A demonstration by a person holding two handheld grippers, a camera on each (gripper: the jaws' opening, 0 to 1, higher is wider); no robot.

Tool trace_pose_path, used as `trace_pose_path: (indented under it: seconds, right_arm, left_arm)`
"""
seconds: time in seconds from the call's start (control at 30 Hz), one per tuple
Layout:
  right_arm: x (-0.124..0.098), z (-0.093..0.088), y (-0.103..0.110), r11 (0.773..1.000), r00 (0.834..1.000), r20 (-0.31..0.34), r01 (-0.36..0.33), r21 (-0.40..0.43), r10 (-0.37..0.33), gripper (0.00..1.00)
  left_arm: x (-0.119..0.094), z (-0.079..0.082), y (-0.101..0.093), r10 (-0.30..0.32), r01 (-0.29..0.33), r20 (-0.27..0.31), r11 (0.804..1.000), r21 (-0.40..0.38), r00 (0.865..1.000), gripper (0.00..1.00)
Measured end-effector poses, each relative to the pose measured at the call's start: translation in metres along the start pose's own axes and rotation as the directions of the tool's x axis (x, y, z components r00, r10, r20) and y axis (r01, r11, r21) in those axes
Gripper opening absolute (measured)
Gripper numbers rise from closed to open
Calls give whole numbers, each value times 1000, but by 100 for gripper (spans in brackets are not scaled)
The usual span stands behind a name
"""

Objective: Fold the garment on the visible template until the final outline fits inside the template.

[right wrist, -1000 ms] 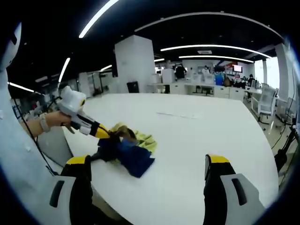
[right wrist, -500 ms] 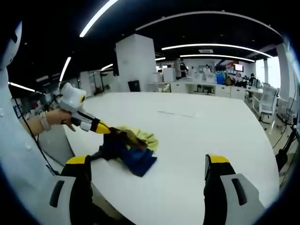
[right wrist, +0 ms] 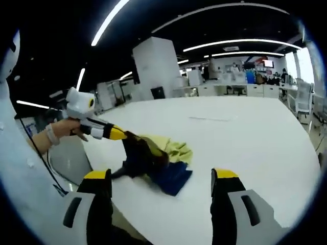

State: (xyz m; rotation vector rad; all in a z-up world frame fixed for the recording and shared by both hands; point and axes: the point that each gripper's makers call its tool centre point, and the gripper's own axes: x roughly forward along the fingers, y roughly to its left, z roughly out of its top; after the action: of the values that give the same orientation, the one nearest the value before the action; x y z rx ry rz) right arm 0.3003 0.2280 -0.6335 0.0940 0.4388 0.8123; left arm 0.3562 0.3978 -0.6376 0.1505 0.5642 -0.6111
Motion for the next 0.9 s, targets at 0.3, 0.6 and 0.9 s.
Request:
trace_pose_path:
  seconds: [0.3,0.6,0.9]
  right_arm:
    - [29,-10,10,994,999,-47,-4,-112,-1,60]
    - [64,-21,9,992,999,-36,-18,-124,13,38]
    - [85,-44,4,987,996,-90,-30,-159,16,26]
  left_arm:
    - [-7,-2,9,14,-14,-8,1000,18,1000,0]
    - [-11,1,15,25,-25,6,1000,17,1000,0]
    - [-14,3,21,28,-29,12,999,18,1000,0]
